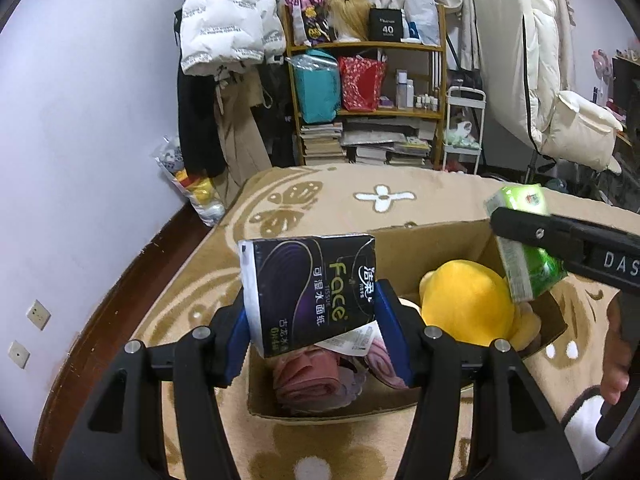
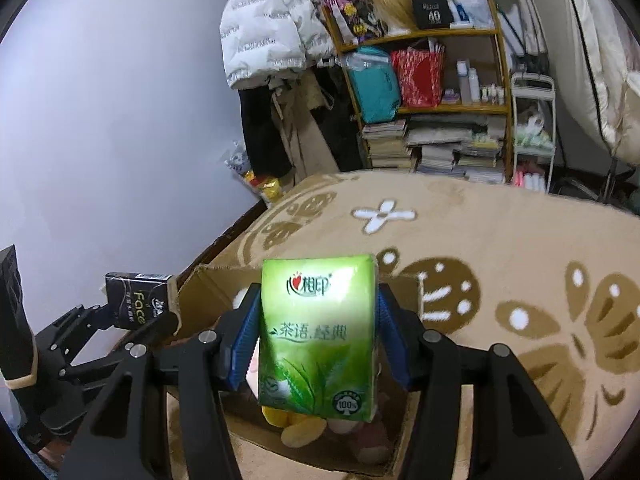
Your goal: Organize soft objects
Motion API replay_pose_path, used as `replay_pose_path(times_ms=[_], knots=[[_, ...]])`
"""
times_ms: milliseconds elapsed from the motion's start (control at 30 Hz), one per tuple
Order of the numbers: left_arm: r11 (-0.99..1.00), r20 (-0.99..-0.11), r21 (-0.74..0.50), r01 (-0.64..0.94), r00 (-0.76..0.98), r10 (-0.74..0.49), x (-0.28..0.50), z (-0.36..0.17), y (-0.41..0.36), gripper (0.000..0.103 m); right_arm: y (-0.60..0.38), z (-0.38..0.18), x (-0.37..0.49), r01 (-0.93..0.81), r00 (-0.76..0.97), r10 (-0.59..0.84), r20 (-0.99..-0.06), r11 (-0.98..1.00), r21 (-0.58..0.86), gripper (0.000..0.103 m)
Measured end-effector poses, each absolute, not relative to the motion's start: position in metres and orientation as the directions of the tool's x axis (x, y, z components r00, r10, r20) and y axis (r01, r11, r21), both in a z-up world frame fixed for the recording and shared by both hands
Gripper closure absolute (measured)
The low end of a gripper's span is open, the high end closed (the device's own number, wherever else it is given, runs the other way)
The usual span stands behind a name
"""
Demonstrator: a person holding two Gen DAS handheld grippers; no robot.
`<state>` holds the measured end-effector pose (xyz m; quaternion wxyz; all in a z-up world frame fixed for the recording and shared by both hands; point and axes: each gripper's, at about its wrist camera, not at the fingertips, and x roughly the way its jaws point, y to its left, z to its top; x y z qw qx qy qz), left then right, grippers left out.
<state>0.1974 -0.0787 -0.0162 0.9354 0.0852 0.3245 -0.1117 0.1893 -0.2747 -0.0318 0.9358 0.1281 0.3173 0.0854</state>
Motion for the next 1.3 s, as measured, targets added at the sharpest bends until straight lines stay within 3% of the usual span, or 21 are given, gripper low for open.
replay_pose_path(times_ms=[133,267,400,700,1300], knots=[[0.961,-0.65,0.08,0.264,0.745,-0.15,0.204,-0.024,-0.08,0.044,-0.275,-0.045,0.195,-0.084,0.752,0.278,-0.598,0.94,0.331,0.043],[0.962,-0.664,0.069,0.263,0.732,-0.153,0.206,-0.027,-0.076,0.033,-0.273,-0.047,0.195,-0.08,0.749,0.26,-0.609,0.949,0.306,0.029],[0.965,-0.661,0.057,0.254,0.734,-0.154,0.203,-0.024,-0.071,0.016,-0.279,-0.046,0.194,-0.066,0.75,0.261,-0.608,0.944,0.324,0.024],[0.978,-0.64,0.037,0.203,0.757,-0.133,0.185,-0.001,-0.047,0.003,-0.282,-0.03,0.179,-0.044,0.758,0.244,-0.604,0.944,0.326,0.0],[0.984,-0.49,0.135,0.113,0.871,-0.032,0.086,0.077,-0.02,0.001,-0.272,0.05,0.085,-0.067,0.856,0.179,-0.485,0.969,0.24,0.0]])
